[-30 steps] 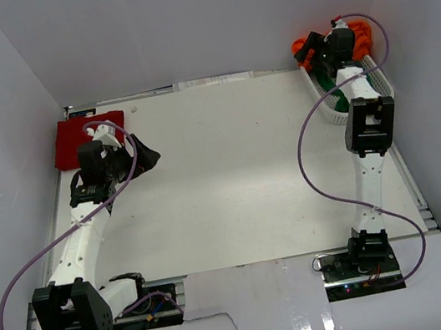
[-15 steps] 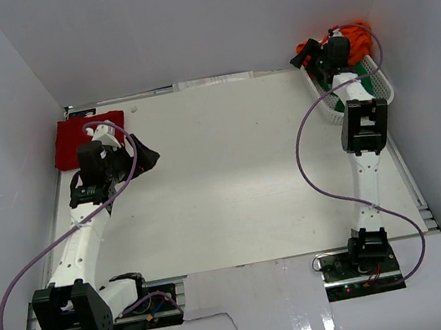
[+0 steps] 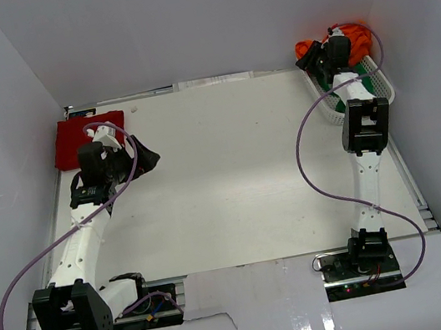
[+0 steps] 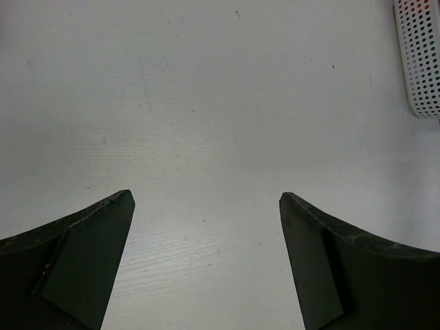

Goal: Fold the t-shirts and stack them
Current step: Grab crumpled tshirt from bin with the right arm

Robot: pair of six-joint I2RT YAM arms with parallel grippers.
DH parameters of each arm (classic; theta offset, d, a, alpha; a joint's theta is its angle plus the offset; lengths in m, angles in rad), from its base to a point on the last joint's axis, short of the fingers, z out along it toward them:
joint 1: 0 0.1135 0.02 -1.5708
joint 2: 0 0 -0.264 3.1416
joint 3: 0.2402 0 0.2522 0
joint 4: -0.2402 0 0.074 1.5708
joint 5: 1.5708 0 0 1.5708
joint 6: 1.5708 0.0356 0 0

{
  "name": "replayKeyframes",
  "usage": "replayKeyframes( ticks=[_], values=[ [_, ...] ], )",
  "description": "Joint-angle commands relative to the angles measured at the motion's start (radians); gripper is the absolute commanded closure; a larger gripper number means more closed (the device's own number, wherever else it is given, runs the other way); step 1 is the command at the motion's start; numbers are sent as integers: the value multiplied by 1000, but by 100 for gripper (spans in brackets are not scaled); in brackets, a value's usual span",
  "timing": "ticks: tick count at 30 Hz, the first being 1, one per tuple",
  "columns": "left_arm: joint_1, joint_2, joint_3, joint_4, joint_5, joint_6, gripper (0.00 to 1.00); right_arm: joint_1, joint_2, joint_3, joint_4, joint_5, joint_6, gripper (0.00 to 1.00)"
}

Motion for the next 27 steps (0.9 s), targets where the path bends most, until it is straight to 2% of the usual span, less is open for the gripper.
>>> replayKeyframes(
  ticks=[1, 3, 14, 23, 26, 27],
  values=[
    [-3, -30, -5, -2, -2, 13, 2, 1, -64, -16, 32, -23, 45, 50],
    [-3, -30, -5, -2, -2, 13, 2, 0, -65, -11, 40, -34, 54, 43],
    [-5, -33, -3, 0, 8, 13, 2, -8, -100, -76, 97, -69, 109, 40],
    [-5, -35, -5, -2, 11, 14, 2, -29, -119, -155, 230, -146, 233, 42],
    [-7, -35, -5, -2, 12, 16, 2, -34, -114, -154, 259, -166, 281, 51],
    [-7, -35, -3, -2, 12, 16, 2, -36, -114, -157, 267, -169, 281, 51]
  ],
)
